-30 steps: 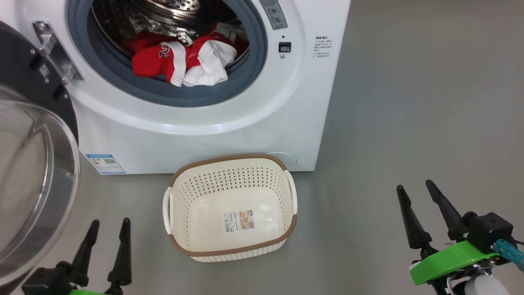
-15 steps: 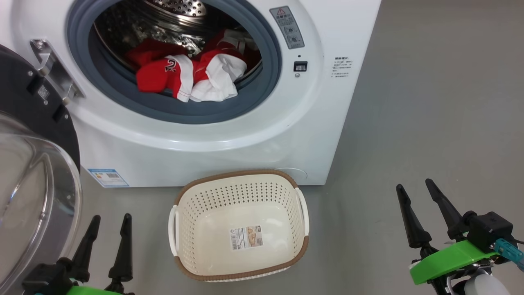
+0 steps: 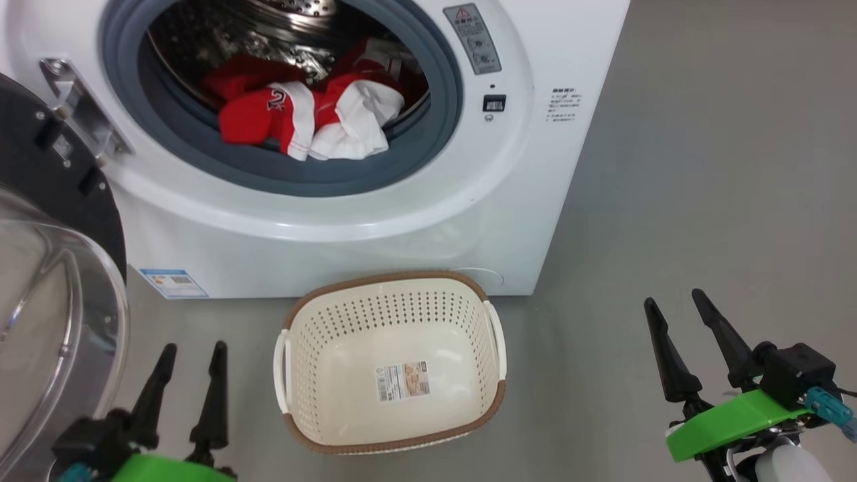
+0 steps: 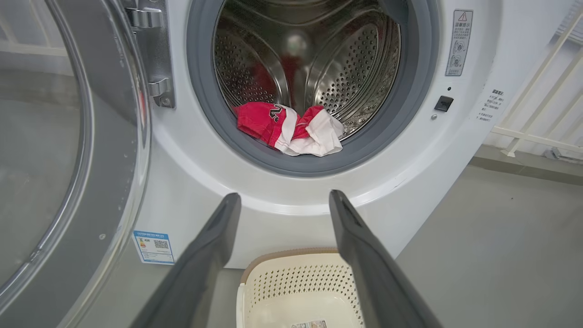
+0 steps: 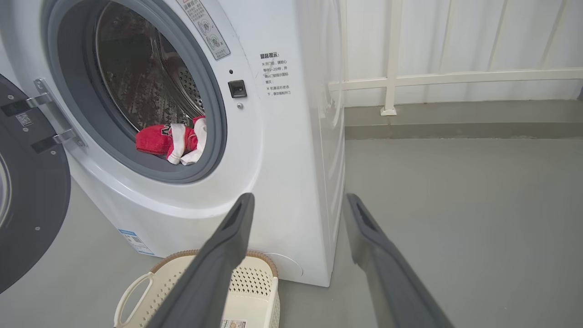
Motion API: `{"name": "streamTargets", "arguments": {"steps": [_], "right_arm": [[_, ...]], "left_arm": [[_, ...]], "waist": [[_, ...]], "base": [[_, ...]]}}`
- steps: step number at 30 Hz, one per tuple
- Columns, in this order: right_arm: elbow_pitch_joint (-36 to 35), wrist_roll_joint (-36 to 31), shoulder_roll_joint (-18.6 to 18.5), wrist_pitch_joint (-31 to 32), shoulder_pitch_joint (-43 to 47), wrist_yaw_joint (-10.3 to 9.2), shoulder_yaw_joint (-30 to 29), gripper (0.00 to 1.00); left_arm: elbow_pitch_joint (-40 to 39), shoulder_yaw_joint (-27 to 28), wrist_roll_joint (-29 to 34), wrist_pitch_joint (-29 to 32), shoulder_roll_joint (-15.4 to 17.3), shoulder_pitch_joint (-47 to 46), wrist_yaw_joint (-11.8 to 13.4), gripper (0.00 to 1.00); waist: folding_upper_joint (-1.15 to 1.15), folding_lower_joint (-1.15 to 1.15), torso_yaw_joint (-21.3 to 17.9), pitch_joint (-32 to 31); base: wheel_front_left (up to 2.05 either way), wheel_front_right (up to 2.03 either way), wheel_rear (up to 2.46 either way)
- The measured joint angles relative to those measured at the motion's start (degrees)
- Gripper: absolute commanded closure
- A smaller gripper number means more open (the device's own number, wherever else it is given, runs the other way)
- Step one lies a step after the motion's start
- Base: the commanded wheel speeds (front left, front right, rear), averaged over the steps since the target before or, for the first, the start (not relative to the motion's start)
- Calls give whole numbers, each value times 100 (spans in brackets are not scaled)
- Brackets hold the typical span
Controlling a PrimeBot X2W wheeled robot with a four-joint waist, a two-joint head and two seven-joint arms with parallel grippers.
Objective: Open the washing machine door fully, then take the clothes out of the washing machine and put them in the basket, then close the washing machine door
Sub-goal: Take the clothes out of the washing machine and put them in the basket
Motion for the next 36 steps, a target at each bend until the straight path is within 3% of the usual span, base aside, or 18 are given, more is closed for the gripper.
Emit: {"name": "streamTargets", "arguments": {"steps": [8, 25, 36], "right_arm": [[-38, -42, 124, 0, -258, 0, 26, 0], [-103, -135, 453, -1, -1051, 0, 231, 0], [-110, -147, 584, -25, -1398, 0, 422, 0]], "left_arm": [[744, -377, -57, 0, -35, -1232, 1, 0], [3541, -548, 175, 0, -188, -4607, 1, 0], [5105, -668, 360, 9, -221, -6075, 64, 0]], "waist": [[0, 0, -46, 349], [0, 0, -441, 1445], [0, 0, -774, 1966]], "base": [[0, 0, 0], [0, 0, 0], [0, 0, 0]]}}
